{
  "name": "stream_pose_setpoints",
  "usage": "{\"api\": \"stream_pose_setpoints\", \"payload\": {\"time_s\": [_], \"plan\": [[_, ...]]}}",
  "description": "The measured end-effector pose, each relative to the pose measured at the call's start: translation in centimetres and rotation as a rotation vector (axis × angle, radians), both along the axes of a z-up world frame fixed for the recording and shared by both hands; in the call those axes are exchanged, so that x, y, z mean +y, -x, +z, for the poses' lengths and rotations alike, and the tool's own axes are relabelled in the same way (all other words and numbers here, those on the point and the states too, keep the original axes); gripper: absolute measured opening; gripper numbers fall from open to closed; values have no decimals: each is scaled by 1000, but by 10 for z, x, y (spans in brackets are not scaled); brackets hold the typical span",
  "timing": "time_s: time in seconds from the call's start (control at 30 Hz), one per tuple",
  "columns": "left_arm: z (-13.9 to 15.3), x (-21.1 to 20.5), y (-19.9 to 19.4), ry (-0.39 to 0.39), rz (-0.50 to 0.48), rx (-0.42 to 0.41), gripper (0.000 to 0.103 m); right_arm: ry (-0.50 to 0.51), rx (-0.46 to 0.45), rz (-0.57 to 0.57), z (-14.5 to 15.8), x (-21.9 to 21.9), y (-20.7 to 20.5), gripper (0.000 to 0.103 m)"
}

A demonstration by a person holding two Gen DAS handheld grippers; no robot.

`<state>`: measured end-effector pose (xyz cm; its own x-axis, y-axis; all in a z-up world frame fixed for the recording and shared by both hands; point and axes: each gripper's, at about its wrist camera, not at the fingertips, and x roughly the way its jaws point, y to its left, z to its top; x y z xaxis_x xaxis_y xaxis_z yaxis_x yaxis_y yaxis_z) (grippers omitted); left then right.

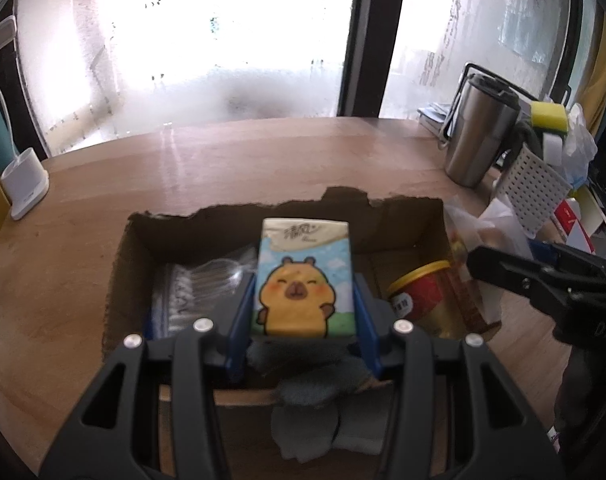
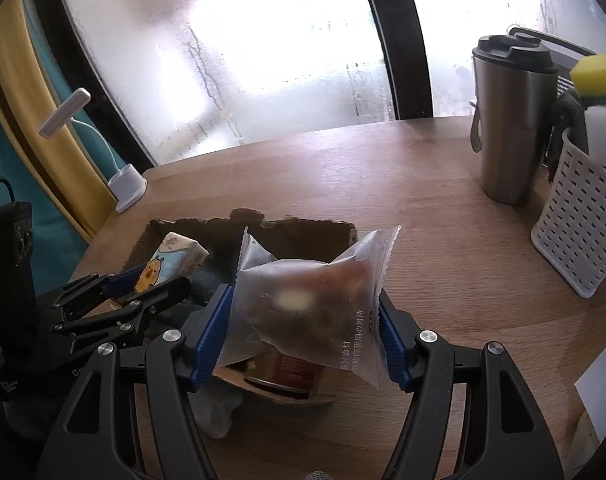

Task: Organize objects
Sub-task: 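Lower the capybara pack into the box and open the left tool while the right tool holds the snack bag, then lower the snack bag into the box and open the right tool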

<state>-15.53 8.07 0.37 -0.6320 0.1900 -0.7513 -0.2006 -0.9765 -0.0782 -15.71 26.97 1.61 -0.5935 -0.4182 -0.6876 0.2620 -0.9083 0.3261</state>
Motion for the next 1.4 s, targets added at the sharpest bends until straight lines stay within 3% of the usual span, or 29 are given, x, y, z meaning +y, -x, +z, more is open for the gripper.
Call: {"api": "stream_pose_setpoints", "payload": {"time_s": [0.47,0.6,0.7,0.9,1.4], "plan": [[-12,10,31,10,8,-53,49,10,0,-20,0,9,4,70],[-13,8,34,-6,6,-59,58,-2,-5,-29,0,9,4,70],[-9,6,33,-25,7,-40,58,-14,-4,-33,1,7,4,70],[3,-13,26,-60,33,5,64,-41,-9,-41,3,0,3,70],[3,-61,16,-106,87,27,64,-94,0,-16,14,-33,16,70]]}}
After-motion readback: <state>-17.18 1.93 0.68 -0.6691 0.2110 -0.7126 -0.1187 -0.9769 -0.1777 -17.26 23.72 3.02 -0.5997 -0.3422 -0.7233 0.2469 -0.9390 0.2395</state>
